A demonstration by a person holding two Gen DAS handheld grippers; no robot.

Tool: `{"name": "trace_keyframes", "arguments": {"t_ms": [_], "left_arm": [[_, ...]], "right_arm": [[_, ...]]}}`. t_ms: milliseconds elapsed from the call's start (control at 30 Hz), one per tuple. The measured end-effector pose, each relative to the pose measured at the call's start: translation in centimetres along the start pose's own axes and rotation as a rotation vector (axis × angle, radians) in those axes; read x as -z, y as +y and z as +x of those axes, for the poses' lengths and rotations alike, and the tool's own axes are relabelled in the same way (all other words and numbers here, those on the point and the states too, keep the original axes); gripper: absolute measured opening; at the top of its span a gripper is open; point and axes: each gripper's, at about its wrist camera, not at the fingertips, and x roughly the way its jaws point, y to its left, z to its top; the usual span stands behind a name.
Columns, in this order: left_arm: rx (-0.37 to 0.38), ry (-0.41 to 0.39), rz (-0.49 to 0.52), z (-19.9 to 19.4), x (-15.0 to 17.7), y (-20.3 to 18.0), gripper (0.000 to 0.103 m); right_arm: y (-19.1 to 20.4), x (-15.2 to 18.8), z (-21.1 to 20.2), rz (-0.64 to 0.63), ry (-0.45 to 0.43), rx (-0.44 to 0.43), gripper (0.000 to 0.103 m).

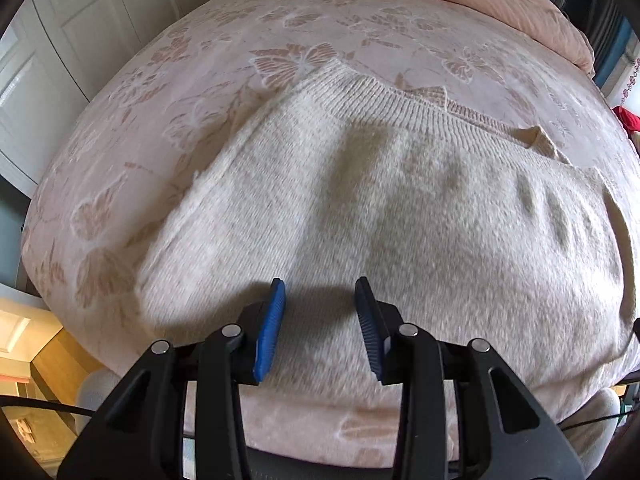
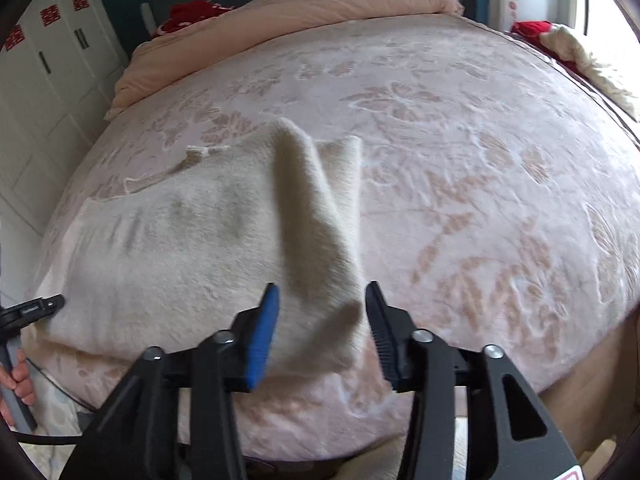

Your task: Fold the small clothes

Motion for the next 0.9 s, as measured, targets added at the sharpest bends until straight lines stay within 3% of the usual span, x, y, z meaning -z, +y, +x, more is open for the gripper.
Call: {"name": "trace_keyframes", "arguments": {"t_ms": [100,200,267,333,400,467,533,600,633,667,700,800,833,900], "left_arm": [[0.003,0.000,-0.005,-0.4,0.7,0.5,0.036],[0.069,-0.014,-0.062,-1.1,1.3,2.1,0.038],[0.146,-0.051,-0.164,-1.8,2.0,4.2,0.051],[0.177,-0.084,-0.251,-2.1,2.5,6.1,0.063],[0.196,-0.114,-0.323,-2.2,2.8,7.7,0.065],[0.196,-0.116,-0.367,-1.8,2.9,8.5,0.076],[0.159,-0.100,-0.422,-0.7,2.8,9.2,0.079],[0.156,-0.014,-0.452,1.7,2.4,9.9,0.069],[0.164,0.025,-0.468,2.6,2.3,10.1,0.056],[0.175,0.009,-0.474,2.3,2.1,10.1,0.035],[0.201,0.007,-0.462,1.7,1.7,9.9,0.031],[0.160,-0.007,-0.425,-0.2,1.2,9.6,0.024],[0.137,0.006,-0.417,0.0,1.3,9.6,0.022],[0.115,0.031,-0.417,1.5,1.7,9.9,0.023]], "right_arm": [[-1.8,1.1,0.3,0.080,0.033,-0.021,0.047],[-2.9,1.7,0.5,0.135,0.052,-0.065,0.048],[-3.1,1.6,0.8,0.159,0.060,-0.089,0.051],[-3.0,1.4,1.3,0.169,0.071,-0.112,0.053],[-2.8,1.2,1.9,0.175,0.091,-0.133,0.053],[-2.4,1.0,2.5,0.184,0.099,-0.153,0.053],[-2.2,0.7,3.0,0.192,0.109,-0.184,0.048],[-1.7,0.6,3.4,0.194,0.116,-0.182,0.020],[-1.6,0.4,3.3,0.192,0.115,-0.187,0.017],[-1.4,0.1,2.4,0.193,0.091,-0.203,0.014],[-1.3,-0.4,1.0,0.190,0.057,-0.213,0.011],[-1.0,-1.3,-2.8,0.113,-0.029,-0.178,0.010],[-1.1,-1.3,-2.6,0.089,-0.015,-0.161,0.010],[-1.5,-0.2,0.8,0.008,0.109,-0.062,0.012]]}}
